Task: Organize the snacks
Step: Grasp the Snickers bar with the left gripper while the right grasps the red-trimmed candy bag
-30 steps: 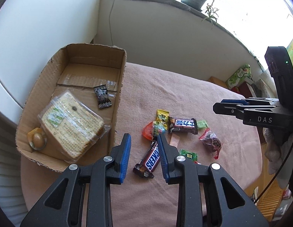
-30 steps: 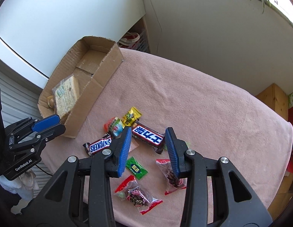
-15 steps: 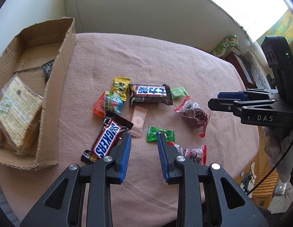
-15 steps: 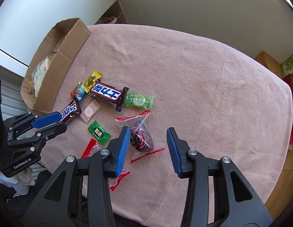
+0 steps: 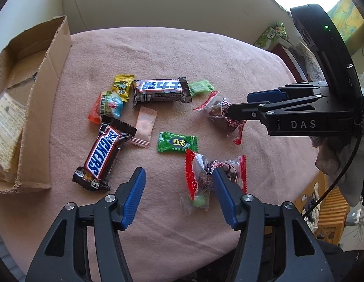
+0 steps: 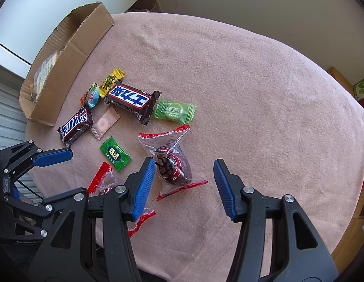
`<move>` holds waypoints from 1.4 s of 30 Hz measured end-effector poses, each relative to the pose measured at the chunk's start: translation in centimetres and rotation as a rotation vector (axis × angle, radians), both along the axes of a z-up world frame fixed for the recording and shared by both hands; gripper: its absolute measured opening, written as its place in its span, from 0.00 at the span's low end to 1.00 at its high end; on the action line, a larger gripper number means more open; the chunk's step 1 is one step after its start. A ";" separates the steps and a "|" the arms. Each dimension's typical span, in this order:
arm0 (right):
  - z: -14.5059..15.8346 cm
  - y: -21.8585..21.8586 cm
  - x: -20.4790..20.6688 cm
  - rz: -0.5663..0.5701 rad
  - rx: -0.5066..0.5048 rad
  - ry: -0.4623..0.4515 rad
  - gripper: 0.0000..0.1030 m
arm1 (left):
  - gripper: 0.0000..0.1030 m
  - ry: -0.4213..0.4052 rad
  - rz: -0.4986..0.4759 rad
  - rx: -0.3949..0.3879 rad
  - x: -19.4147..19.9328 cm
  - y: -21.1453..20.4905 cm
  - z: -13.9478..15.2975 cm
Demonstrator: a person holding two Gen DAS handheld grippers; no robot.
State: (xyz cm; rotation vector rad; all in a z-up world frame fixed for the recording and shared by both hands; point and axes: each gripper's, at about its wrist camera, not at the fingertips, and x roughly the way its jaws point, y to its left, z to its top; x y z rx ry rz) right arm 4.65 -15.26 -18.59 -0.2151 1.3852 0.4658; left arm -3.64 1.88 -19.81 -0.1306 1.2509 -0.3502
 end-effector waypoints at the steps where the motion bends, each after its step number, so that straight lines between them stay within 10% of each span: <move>1: -0.2 0.1 0.1 0.005 -0.002 0.000 0.53 | 0.57 -0.002 0.015 0.009 0.1 0.2 -0.1; 27: -1.1 0.9 0.1 0.034 0.001 0.013 0.54 | 0.57 0.044 0.128 0.119 3.8 4.4 -2.8; 37: -2.5 2.0 0.6 0.054 -0.022 0.038 0.54 | 0.31 0.028 0.135 0.137 3.2 4.8 -2.8; 42: -3.0 2.8 0.7 0.067 -0.036 0.048 0.34 | 0.28 0.026 0.154 0.117 2.8 5.9 -2.5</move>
